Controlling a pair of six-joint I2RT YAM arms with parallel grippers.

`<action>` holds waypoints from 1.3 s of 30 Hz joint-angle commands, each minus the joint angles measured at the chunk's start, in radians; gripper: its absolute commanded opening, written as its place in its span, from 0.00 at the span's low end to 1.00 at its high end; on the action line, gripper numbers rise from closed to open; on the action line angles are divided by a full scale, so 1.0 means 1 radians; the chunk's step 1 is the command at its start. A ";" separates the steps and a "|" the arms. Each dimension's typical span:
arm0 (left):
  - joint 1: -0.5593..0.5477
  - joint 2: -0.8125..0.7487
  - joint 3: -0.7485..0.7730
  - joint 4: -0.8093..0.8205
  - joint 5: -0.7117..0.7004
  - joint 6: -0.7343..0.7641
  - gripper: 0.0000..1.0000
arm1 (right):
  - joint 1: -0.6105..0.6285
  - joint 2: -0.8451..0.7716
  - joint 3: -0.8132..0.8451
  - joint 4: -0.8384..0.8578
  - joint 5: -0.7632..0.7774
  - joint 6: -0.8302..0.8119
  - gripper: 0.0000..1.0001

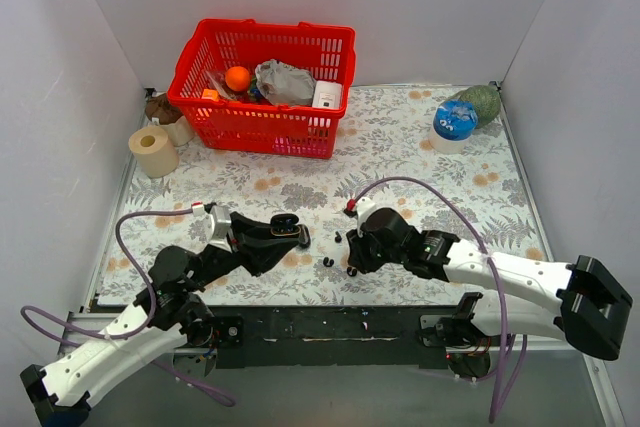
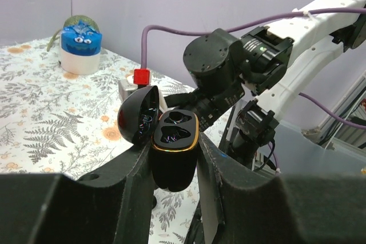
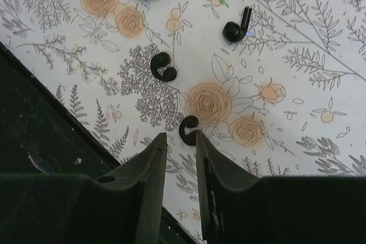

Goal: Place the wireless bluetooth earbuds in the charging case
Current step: Pick up the earbud from the center of the board.

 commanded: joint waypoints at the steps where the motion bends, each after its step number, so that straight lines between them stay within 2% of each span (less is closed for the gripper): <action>1: 0.004 -0.042 -0.009 -0.025 -0.044 -0.015 0.00 | 0.003 0.079 0.091 0.087 0.054 -0.003 0.35; 3: 0.004 -0.056 -0.010 -0.033 -0.048 -0.025 0.00 | 0.002 0.168 0.134 0.071 0.109 -0.009 0.35; 8: 0.004 -0.061 -0.006 -0.043 -0.056 -0.030 0.00 | -0.058 0.285 0.191 0.109 0.126 0.025 0.47; 12: 0.004 -0.058 -0.003 -0.045 -0.054 -0.030 0.00 | -0.072 0.320 0.194 0.123 0.131 0.032 0.48; 19: 0.004 -0.050 -0.004 -0.043 -0.050 -0.027 0.00 | -0.076 0.377 0.196 0.134 0.123 0.035 0.54; 39: 0.004 -0.055 -0.010 -0.050 -0.056 -0.022 0.00 | -0.135 0.492 0.216 0.145 0.181 0.013 0.54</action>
